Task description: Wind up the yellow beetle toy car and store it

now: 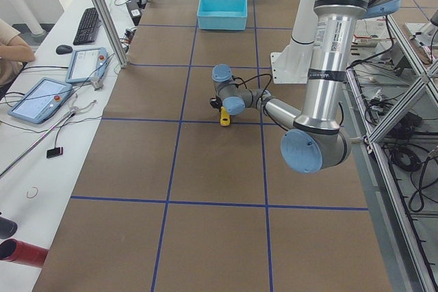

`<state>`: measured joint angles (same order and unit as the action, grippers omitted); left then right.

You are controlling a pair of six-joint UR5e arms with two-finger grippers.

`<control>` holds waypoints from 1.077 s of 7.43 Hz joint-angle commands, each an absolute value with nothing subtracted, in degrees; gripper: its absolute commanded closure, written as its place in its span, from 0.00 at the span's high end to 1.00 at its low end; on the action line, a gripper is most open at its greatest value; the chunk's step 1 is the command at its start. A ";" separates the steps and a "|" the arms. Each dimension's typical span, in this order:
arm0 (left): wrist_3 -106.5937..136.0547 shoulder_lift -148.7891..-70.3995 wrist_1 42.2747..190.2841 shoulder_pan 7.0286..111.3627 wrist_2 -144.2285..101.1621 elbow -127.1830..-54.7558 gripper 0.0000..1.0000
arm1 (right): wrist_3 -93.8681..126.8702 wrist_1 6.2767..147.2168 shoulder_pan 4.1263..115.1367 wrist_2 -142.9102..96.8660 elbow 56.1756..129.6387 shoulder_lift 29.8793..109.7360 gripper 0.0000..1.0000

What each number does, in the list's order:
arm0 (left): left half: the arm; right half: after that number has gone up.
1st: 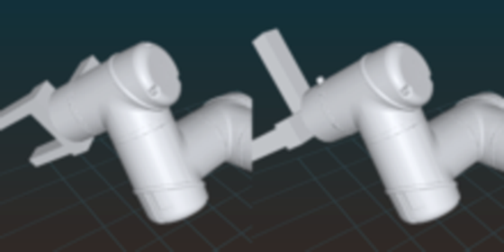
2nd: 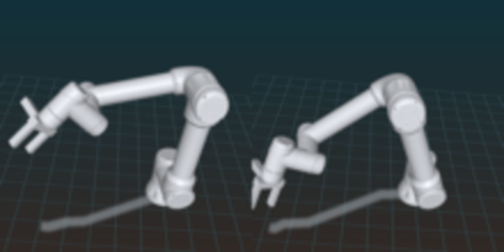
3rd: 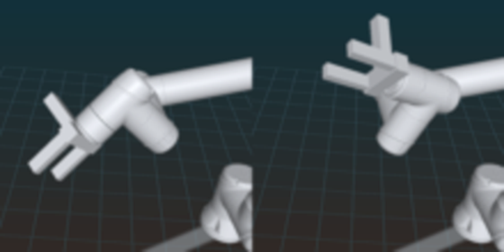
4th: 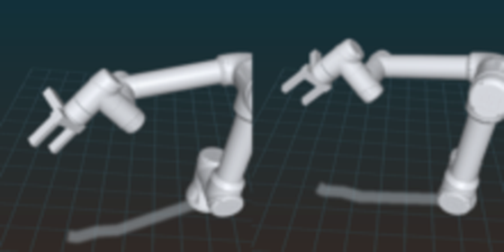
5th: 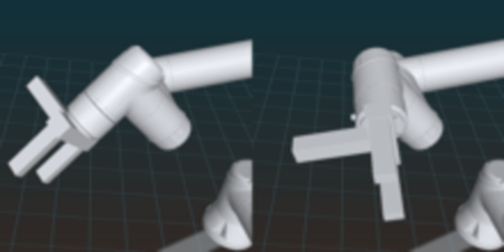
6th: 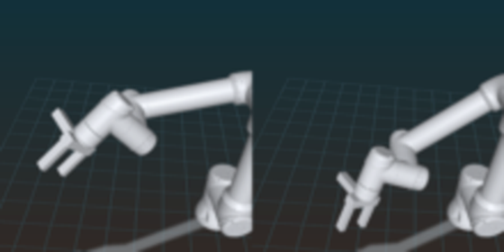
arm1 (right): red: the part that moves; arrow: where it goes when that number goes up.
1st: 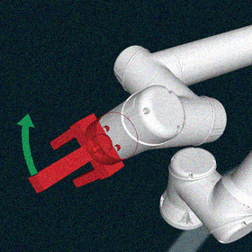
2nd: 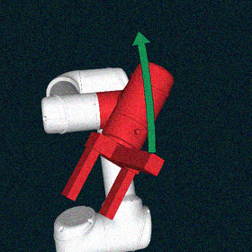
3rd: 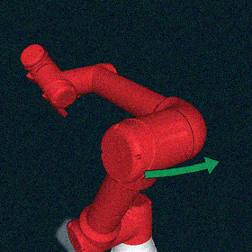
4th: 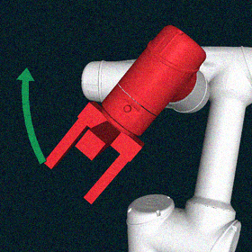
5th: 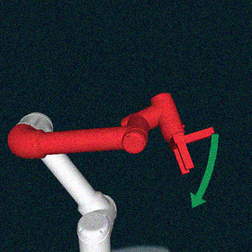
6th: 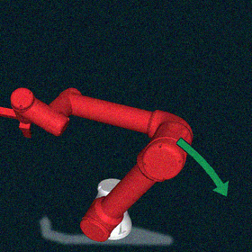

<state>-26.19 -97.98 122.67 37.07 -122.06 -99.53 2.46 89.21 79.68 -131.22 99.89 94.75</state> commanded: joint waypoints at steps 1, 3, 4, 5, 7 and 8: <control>-26.19 -97.91 123.22 37.18 -122.08 -99.32 0.36 | 2.46 89.21 79.72 -131.22 99.93 94.75 1.00; -26.54 -96.52 123.31 37.35 -122.08 -99.40 0.36 | 2.46 89.21 79.72 -131.22 99.93 94.75 1.00; -26.98 -96.42 123.31 37.35 -122.17 -99.49 0.36 | 2.46 89.21 79.72 -131.22 99.93 94.75 1.00; -26.98 -96.33 123.31 37.35 -122.17 -99.49 0.36 | 2.46 89.21 79.72 -131.22 99.93 94.83 1.00; -27.07 -96.24 124.01 37.44 -122.25 -99.49 0.36 | 2.46 89.21 79.72 -131.22 99.93 94.83 1.00; -27.07 -95.98 124.62 37.53 -122.60 -99.32 0.36 | 2.46 89.21 79.72 -131.22 99.93 94.83 1.00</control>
